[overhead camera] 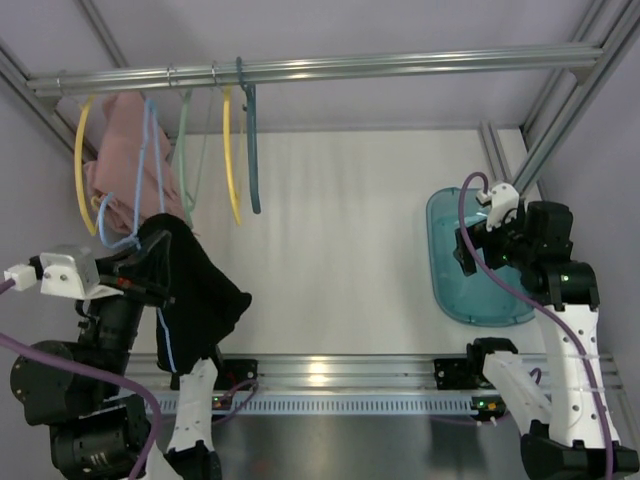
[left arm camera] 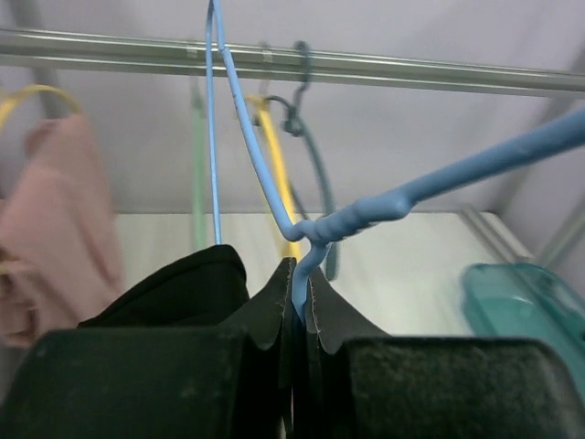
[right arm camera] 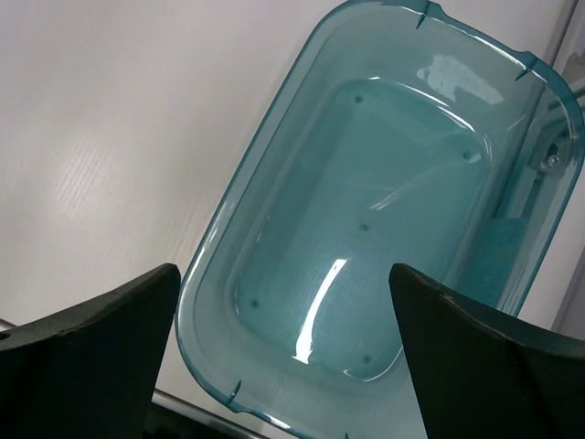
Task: Remove the trousers from the hanger
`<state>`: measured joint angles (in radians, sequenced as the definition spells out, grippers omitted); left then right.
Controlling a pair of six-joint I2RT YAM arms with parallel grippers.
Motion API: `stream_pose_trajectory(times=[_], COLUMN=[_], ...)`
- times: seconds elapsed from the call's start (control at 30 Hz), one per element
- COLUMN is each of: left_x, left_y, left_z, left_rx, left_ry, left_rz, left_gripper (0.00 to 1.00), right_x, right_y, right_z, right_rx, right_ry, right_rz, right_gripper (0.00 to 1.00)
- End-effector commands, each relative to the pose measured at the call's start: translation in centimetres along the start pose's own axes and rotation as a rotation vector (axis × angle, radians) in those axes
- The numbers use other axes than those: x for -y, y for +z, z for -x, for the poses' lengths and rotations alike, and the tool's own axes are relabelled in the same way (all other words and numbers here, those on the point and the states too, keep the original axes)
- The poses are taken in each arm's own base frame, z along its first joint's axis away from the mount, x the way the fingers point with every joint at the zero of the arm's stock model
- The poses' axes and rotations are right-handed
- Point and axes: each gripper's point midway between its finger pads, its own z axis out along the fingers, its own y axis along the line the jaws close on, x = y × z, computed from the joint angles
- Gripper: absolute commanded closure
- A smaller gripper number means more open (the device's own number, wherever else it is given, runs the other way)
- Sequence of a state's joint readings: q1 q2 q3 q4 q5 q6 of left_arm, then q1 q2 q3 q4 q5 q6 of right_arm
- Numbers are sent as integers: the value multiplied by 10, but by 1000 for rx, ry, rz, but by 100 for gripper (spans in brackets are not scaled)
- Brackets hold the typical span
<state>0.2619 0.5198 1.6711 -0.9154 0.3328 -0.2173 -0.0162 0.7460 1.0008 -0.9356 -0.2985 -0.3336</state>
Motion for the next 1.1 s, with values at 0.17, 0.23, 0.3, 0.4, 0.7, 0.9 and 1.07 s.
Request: stream_pose_trajectory(times=[0.17,0.23,0.3,0.4,0.7,0.9,1.07], left_x=[101,110,113,112,94,66,66], left_y=[16,15,14,11,33,80,134], left_z=[23,27,20,9,5,25,38], left_rx=[-100,-118,-183,-216,-238,-244,-242], left_ry=[-174,-186,-151,-29,48,-37,-220], left_rz=[-679,-759,-816,-866,-883,-806,-810], left_gripper=[100,100,100,100,100,100,100], right_x=[1,0,-1,-2,1,6,13], right_y=[-21,-21,-21,-22,-20,-13,-11], right_z=[20,20,20,24,36,50,60], right_rx=[78,80,81,92,91,86,87], right_ry=[-54,-52,-47,-43,-11,36,51], right_rz=[-21,-17,-14,-6,-1,6,-12], right_gripper=[1,0,1,1,1,1,1])
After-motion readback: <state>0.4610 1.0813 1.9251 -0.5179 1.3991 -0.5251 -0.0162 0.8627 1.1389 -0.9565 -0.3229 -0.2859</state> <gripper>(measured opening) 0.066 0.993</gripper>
